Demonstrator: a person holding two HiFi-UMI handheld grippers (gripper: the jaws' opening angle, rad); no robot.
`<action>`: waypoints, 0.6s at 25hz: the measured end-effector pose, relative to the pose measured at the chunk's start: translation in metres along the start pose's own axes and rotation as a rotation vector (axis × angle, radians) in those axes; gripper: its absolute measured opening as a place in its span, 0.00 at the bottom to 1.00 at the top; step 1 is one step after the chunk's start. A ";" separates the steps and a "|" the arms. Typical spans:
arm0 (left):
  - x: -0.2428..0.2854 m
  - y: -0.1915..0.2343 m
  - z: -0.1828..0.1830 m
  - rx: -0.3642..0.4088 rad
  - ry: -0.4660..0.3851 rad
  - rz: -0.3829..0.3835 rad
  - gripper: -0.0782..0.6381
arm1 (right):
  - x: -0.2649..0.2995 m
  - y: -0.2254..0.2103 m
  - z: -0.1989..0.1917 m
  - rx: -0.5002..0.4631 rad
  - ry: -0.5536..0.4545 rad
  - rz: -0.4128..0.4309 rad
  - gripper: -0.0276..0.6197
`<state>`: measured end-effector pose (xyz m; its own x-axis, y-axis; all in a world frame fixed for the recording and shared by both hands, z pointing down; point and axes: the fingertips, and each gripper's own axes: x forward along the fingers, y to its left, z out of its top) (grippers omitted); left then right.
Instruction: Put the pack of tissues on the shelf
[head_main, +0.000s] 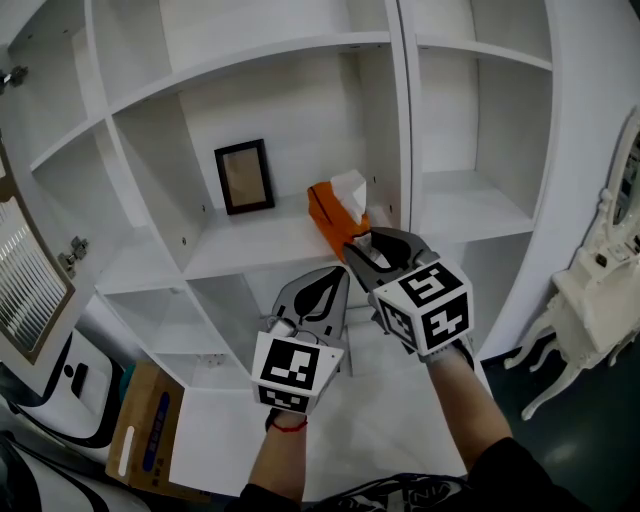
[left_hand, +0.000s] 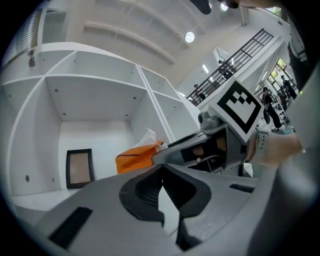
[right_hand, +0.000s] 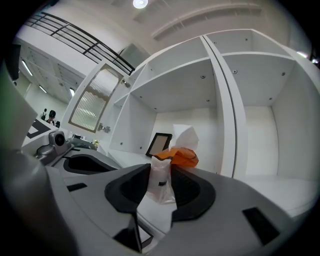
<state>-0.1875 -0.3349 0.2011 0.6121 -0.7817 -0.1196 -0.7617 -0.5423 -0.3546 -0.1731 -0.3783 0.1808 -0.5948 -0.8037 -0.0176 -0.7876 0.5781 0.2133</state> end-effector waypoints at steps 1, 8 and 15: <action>0.001 0.001 0.000 0.000 -0.003 0.000 0.12 | 0.002 -0.002 0.000 0.004 -0.002 -0.003 0.24; 0.012 -0.003 -0.001 0.024 -0.008 -0.005 0.12 | 0.001 -0.007 0.012 0.059 -0.110 0.012 0.28; 0.019 -0.001 -0.002 0.048 -0.009 0.045 0.12 | -0.020 -0.011 0.022 -0.012 -0.167 -0.007 0.28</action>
<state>-0.1758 -0.3504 0.2014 0.5798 -0.8019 -0.1443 -0.7773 -0.4913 -0.3931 -0.1566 -0.3655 0.1576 -0.6086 -0.7724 -0.1815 -0.7904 0.5702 0.2240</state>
